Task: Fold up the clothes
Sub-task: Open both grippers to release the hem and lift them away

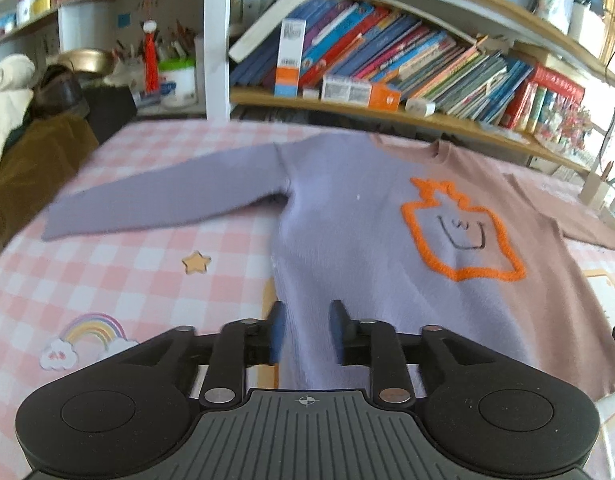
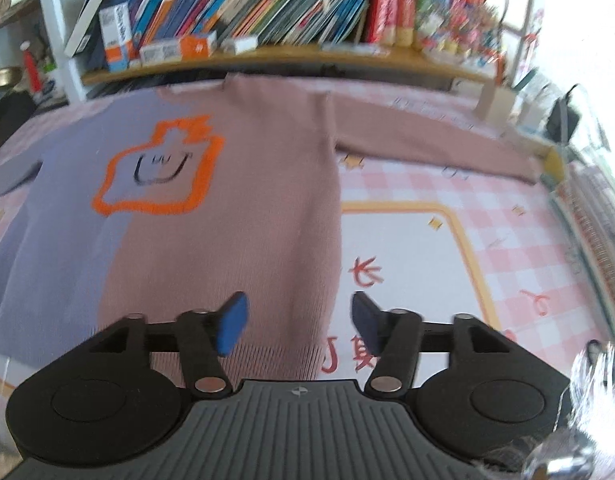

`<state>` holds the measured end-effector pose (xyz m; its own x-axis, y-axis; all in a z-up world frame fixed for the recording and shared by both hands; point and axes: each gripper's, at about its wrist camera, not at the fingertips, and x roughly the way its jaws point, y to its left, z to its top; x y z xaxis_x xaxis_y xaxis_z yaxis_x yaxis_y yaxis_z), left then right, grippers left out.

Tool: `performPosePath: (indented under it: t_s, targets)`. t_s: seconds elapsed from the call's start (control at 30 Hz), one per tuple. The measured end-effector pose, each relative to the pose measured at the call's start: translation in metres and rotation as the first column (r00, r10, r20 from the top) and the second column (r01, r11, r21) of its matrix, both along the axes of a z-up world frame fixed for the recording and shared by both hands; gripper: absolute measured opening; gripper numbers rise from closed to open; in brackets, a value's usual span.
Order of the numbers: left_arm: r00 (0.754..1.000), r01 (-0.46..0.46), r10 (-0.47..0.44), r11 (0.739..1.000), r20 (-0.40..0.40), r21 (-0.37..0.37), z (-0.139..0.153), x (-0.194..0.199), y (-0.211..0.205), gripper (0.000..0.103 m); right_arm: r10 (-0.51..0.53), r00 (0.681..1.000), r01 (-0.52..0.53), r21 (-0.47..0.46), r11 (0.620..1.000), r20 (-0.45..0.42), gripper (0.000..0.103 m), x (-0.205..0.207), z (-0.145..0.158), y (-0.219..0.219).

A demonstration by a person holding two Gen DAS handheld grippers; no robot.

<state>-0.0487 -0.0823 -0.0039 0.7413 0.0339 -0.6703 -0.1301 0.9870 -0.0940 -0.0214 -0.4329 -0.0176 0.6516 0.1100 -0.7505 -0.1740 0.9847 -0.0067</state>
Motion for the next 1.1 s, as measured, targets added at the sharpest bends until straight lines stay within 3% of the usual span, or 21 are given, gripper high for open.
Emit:
performPosePath:
  t_s: [0.13,0.2,0.37,0.6,1.1]
  targets:
    - [0.999,0.006,-0.007,1.0,0.042,0.005,0.012,-0.009,-0.003,0.058,-0.078,0.994,0.08,-0.019,0.997,0.079,0.086,-0.013,0.015,0.008]
    - [0.998,0.015,-0.016,1.0,0.061,0.007,0.018,-0.014,-0.006,0.069,-0.125,0.986,0.128,-0.021,0.992,0.112,0.091,-0.02,0.021,0.012]
    - [0.995,0.067,-0.069,0.997,0.072,0.031,0.018,-0.029,-0.014,0.084,-0.191,0.964,0.202,-0.046,0.978,0.184,0.098,-0.046,0.025,0.024]
    - [0.993,0.121,-0.121,0.992,0.005,0.03,0.0,-0.044,-0.022,0.085,-0.183,0.968,0.198,-0.072,0.978,0.174,0.099,-0.083,0.016,0.038]
    - [0.992,0.127,-0.128,0.988,0.006,0.087,0.008,-0.06,-0.062,0.086,-0.157,0.971,0.166,-0.037,0.985,0.179,0.1,-0.097,0.018,0.011]
